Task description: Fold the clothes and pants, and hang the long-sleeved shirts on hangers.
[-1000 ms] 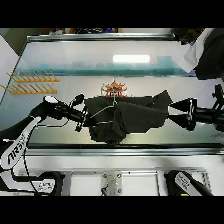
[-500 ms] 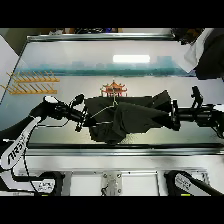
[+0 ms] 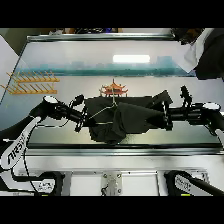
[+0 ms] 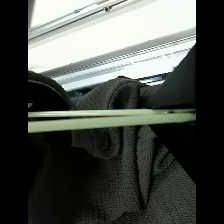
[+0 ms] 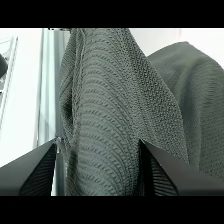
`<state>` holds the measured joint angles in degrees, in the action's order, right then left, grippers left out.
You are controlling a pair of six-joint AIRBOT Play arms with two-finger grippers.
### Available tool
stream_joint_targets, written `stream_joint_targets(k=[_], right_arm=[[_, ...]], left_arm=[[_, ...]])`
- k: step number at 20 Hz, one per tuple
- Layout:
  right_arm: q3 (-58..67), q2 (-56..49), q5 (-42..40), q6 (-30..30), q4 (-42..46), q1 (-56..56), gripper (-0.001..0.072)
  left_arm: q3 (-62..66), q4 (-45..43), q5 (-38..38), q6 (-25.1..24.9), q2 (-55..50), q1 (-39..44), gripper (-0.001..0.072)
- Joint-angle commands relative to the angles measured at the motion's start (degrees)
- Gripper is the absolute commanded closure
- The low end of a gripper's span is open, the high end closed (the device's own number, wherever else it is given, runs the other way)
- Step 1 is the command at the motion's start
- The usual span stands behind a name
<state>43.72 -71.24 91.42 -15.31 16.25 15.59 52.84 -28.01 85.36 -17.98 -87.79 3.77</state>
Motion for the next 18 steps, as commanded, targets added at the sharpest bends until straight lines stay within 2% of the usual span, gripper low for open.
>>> stream_joint_targets(k=[1, 2, 4, 18], right_arm=[[0.0, -0.2, -0.1, 0.5, 0.0, -0.6, 0.0162], [0.0, -0.2, -0.1, 0.5, 0.0, -0.6, 0.0204], [0.0, -0.2, -0.1, 0.5, 0.6, -0.6, 0.0332], [0.0, -0.2, -0.1, 0.5, 0.4, -0.4, 0.0338]], left_arm=[[0.0, 0.5, 0.1, 0.0, 0.0, 0.0, 0.0694], [0.0, 0.6, 0.1, 0.0, 0.0, 0.0, 0.0693], [0.0, 0.6, 0.1, 0.0, 0.0, 0.0, 0.0693], [0.0, 0.6, 0.2, 0.0, 0.0, 0.0, 0.0693]])
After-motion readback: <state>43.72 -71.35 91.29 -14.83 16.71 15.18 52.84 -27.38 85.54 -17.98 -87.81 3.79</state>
